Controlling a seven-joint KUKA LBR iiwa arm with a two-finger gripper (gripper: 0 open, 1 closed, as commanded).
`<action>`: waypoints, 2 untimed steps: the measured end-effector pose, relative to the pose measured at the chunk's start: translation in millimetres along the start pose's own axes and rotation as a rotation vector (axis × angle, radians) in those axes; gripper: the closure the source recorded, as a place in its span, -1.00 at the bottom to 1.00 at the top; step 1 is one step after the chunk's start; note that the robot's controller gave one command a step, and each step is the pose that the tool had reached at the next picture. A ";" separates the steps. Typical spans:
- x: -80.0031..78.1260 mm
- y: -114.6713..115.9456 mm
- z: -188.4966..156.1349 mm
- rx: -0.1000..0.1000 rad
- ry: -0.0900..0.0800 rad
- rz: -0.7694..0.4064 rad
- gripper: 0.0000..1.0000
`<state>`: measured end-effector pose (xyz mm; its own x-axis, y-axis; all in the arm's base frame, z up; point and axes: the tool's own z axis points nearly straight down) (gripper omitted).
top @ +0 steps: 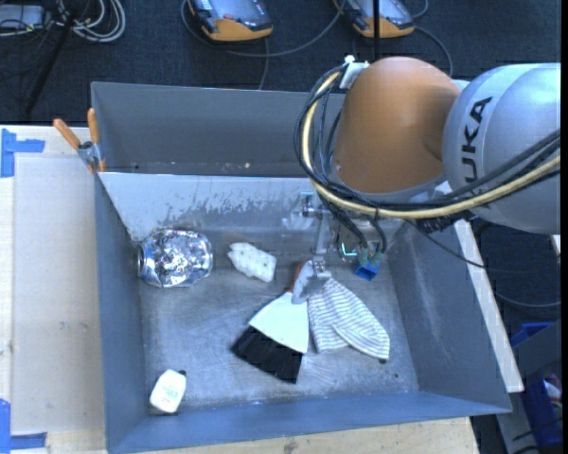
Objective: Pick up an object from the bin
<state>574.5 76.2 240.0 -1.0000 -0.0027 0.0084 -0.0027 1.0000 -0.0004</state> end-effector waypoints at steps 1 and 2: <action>-1.3 -0.3 -4.4 -0.001 -0.007 0.002 -1.00; 2.0 6.8 37.5 -0.001 -0.016 -0.025 -1.00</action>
Offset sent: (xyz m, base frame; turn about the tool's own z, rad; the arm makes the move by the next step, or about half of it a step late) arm -0.0144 0.0218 -0.1260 -0.0836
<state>572.1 83.0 202.5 -0.9996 -0.0275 -0.0072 -0.0275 0.9996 0.0005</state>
